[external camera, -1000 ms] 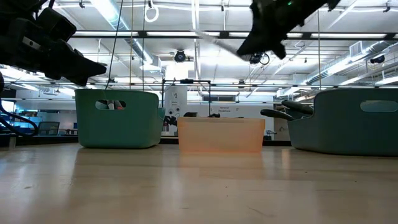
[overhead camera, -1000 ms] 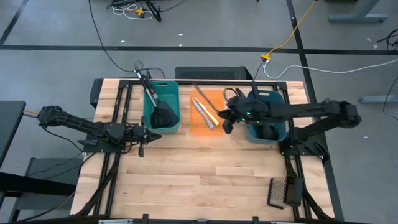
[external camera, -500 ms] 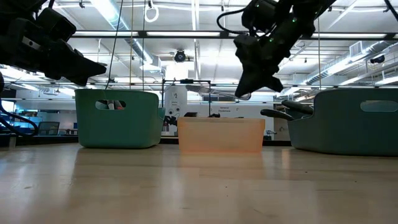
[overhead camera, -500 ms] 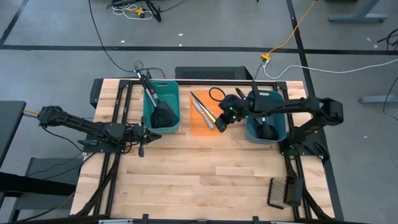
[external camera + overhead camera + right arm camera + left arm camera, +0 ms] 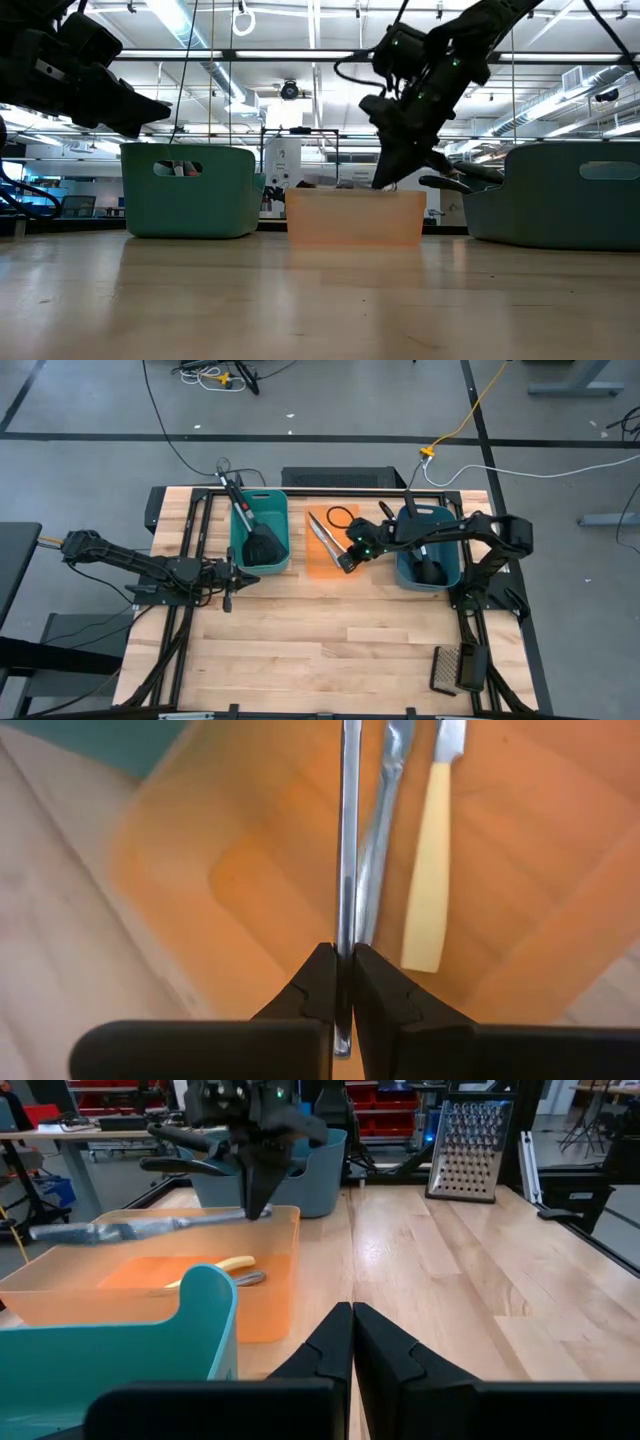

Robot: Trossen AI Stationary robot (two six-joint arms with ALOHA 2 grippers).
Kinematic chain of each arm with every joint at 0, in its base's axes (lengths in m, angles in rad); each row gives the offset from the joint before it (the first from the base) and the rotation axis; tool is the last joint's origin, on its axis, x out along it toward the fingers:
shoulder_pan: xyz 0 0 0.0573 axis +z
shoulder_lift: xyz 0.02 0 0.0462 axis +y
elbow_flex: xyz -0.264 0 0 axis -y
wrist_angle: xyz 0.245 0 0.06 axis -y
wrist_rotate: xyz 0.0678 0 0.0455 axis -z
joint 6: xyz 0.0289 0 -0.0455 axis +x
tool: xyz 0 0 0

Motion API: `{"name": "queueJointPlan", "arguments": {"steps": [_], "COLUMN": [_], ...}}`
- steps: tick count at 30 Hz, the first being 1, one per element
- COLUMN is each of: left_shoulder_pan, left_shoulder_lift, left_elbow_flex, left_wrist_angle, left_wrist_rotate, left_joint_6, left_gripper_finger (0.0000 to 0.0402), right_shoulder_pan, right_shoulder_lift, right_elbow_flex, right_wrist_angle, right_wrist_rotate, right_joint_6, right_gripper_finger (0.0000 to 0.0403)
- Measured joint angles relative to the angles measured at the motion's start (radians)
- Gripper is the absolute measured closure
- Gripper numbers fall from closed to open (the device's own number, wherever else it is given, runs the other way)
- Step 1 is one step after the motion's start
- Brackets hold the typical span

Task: Pick & Place Kitchen Items
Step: Put the silver knife into the orange bin

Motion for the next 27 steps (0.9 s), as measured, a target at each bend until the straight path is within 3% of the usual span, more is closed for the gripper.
{"name": "queueJointPlan", "arguments": {"steps": [15,27], "left_shoulder_pan": [0.0,0.0], "left_shoulder_lift": [0.0,0.0], "left_elbow_flex": [0.0,0.0], "left_wrist_angle": [-0.001,0.0], "left_wrist_rotate": [0.0,-0.004], "left_joint_6": [0.004,0.028], "left_gripper_finger": [0.0388,0.0388], "right_shoulder_pan": [-0.028,-0.04], "right_shoulder_lift": [0.021,0.021], "right_elbow_flex": [0.0,0.0], "right_wrist_angle": [-0.016,-0.01], "right_wrist_rotate": [-0.024,0.051], "right_joint_6": [0.041,-0.045], "right_gripper_finger": [0.0383,0.0383]}}
